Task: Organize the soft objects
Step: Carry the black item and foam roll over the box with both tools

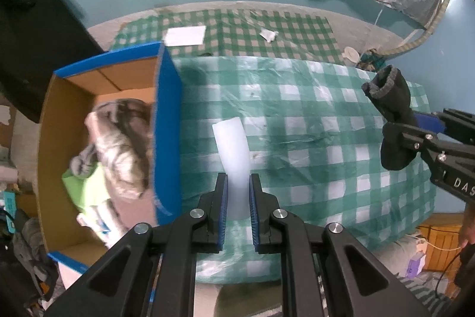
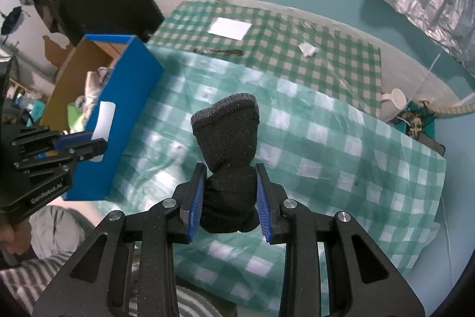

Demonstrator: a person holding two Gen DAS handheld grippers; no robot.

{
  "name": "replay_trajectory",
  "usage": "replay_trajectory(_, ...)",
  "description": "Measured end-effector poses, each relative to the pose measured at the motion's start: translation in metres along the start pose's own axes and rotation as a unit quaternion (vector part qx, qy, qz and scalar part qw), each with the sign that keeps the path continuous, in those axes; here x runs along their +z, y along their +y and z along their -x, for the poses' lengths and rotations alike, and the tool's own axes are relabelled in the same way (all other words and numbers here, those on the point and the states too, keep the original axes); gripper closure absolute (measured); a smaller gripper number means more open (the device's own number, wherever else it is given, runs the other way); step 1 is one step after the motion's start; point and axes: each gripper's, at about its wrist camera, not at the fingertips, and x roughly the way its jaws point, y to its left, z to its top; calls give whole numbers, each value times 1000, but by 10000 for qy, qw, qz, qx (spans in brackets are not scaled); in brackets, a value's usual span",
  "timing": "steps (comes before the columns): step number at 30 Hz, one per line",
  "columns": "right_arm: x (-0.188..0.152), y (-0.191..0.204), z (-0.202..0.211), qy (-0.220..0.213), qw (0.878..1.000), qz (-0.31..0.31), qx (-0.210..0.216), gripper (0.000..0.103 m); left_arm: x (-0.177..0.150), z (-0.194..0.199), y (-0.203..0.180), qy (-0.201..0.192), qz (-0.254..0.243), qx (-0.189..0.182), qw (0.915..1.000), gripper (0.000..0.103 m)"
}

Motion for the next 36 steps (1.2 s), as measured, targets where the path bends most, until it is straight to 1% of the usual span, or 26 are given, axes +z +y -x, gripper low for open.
replay_trajectory(9, 18, 41, 13, -139, 9993, 291, 186, 72, -16, 27, 37, -164, 273, 114, 9994, 90)
replay_trajectory(22, 48, 110, 22, -283, 9953, 808, 458, 72, -31, 46, 88, -327, 690, 289, 9967, 90)
replay_trajectory(28, 63, 144, 17, -319, 9920, 1072, 579, 72, -35, 49, 115, -362, 910, 369, 9945, 90)
replay_trajectory(36, 78, 182, 0, -233, 9878, 1368, 709, 72, -42, 49, 147, -354, 1171, 482, 9913, 90)
